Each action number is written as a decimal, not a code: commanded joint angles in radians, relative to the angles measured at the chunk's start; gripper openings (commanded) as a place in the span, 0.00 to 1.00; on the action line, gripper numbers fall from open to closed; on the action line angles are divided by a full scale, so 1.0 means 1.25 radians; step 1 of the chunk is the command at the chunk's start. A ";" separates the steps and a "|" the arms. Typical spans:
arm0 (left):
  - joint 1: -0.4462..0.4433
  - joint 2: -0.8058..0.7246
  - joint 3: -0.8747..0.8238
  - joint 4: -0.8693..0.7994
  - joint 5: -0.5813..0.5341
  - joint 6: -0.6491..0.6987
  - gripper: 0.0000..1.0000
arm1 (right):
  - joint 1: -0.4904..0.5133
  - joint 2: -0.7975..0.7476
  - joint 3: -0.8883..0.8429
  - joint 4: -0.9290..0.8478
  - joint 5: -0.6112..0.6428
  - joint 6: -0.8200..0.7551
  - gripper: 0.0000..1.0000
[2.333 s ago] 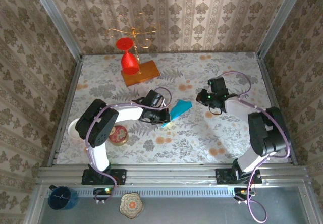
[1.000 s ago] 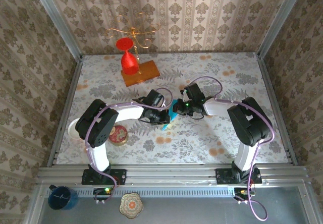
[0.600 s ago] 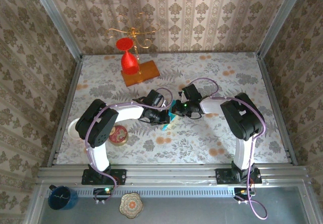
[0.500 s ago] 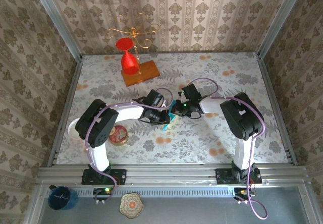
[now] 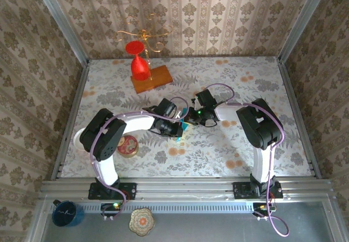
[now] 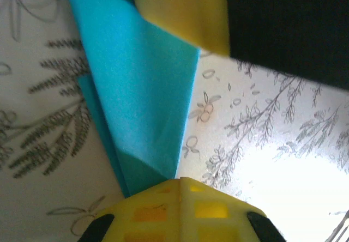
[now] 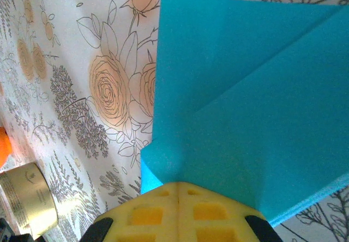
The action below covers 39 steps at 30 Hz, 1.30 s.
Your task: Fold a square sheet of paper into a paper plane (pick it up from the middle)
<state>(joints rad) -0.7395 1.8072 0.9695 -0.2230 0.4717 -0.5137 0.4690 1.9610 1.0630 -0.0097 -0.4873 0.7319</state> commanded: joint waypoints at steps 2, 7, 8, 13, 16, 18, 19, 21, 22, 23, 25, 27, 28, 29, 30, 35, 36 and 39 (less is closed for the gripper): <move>-0.027 -0.025 -0.049 -0.116 0.025 0.033 0.00 | -0.008 0.058 -0.009 -0.087 0.078 -0.019 0.02; -0.031 -0.045 -0.092 -0.114 0.019 0.021 0.00 | -0.010 0.061 -0.010 -0.086 0.078 -0.020 0.02; -0.030 -0.050 -0.101 -0.113 0.018 0.018 0.00 | -0.010 0.061 -0.010 -0.086 0.077 -0.020 0.02; -0.030 -0.073 -0.140 -0.098 0.023 0.001 0.00 | -0.011 0.056 -0.013 -0.086 0.075 -0.021 0.01; -0.026 -0.098 -0.152 -0.084 0.035 -0.012 0.00 | -0.012 0.043 -0.017 -0.082 0.065 -0.025 0.02; -0.019 -0.125 -0.148 -0.083 0.042 -0.021 0.00 | -0.012 0.025 -0.022 -0.074 0.048 -0.029 0.02; -0.012 -0.144 -0.146 -0.080 0.048 -0.025 0.00 | -0.012 0.009 -0.025 -0.072 0.041 -0.032 0.02; 0.007 -0.187 -0.142 -0.069 0.056 -0.039 0.00 | -0.010 -0.026 -0.025 -0.078 0.024 -0.040 0.04; 0.022 -0.211 -0.142 -0.062 0.060 -0.047 0.00 | -0.008 -0.051 -0.025 -0.088 0.020 -0.045 0.05; 0.039 -0.236 -0.144 -0.059 0.061 -0.053 0.01 | -0.006 -0.077 -0.022 -0.102 0.021 -0.049 0.07; 0.071 -0.279 -0.147 -0.058 0.048 -0.064 0.06 | 0.000 -0.126 -0.013 -0.144 0.036 -0.057 0.13; 0.106 -0.317 -0.153 -0.062 0.034 -0.066 0.12 | 0.007 -0.169 -0.001 -0.198 0.072 -0.064 0.24; 0.125 -0.334 -0.155 -0.065 0.026 -0.068 0.15 | 0.012 -0.190 0.005 -0.230 0.101 -0.065 0.29; 0.143 -0.348 -0.158 -0.069 0.020 -0.067 0.18 | 0.017 -0.207 0.008 -0.254 0.132 -0.064 0.34; 0.164 -0.359 -0.161 -0.072 0.016 -0.065 0.22 | 0.025 -0.226 0.010 -0.281 0.176 -0.058 0.40; 0.272 -0.377 -0.169 -0.080 0.007 -0.052 0.42 | 0.076 -0.274 0.027 -0.386 0.364 0.017 0.59; 0.286 -0.377 -0.170 -0.080 0.005 -0.051 0.45 | 0.086 -0.274 0.030 -0.397 0.387 0.036 0.61; 0.317 -0.380 -0.172 -0.075 -0.017 -0.040 0.55 | 0.120 -0.261 0.042 -0.407 0.439 0.101 0.66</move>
<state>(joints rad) -0.3649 1.3460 0.7650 -0.2977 0.4778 -0.5819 0.5892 1.6253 1.0912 -0.4179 -0.0853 0.7612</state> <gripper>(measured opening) 0.525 0.654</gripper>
